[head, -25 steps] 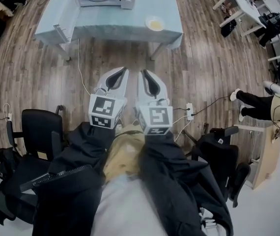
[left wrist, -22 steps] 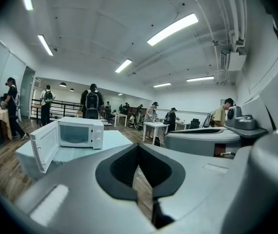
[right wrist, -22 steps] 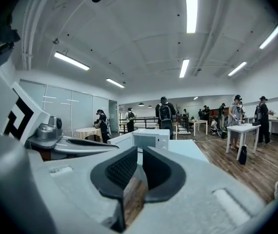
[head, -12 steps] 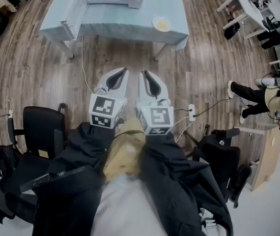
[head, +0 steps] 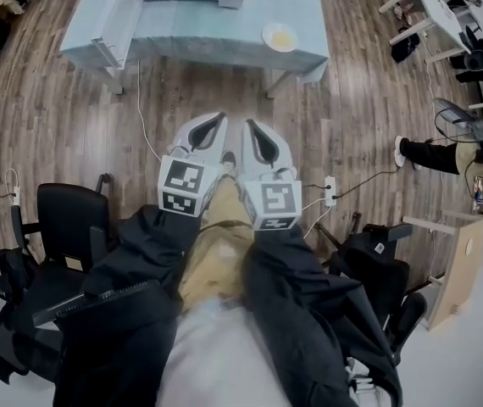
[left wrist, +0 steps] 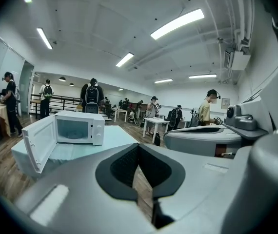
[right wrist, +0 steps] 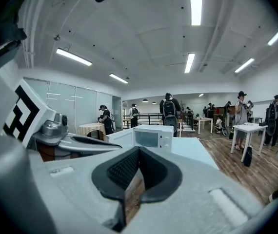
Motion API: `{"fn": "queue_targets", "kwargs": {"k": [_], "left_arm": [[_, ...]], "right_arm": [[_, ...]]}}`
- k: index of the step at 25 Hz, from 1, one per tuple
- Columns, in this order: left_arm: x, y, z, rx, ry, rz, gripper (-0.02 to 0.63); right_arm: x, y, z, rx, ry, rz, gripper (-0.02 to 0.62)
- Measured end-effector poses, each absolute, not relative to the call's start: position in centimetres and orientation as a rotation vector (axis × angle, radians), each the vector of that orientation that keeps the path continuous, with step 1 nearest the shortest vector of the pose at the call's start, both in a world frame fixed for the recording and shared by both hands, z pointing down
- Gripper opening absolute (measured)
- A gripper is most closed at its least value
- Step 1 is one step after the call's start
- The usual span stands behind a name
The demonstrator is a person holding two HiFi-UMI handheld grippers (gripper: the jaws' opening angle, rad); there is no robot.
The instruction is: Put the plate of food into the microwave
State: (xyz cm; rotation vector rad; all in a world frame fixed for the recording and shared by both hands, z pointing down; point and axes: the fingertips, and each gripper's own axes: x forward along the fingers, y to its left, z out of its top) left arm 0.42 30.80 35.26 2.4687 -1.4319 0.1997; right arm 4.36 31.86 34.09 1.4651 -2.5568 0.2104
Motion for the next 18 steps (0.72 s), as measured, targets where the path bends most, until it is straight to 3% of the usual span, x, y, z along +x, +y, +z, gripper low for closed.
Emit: {"fn": "queue_targets", "kwargs": {"k": [18], "left_arm": [[1.3,14.2,33.4,2.439,-1.627,0.235,-0.005]], "right_arm": [[6.0,15.6,33.4,1.274,-2.734,0.144,-0.002]]}}
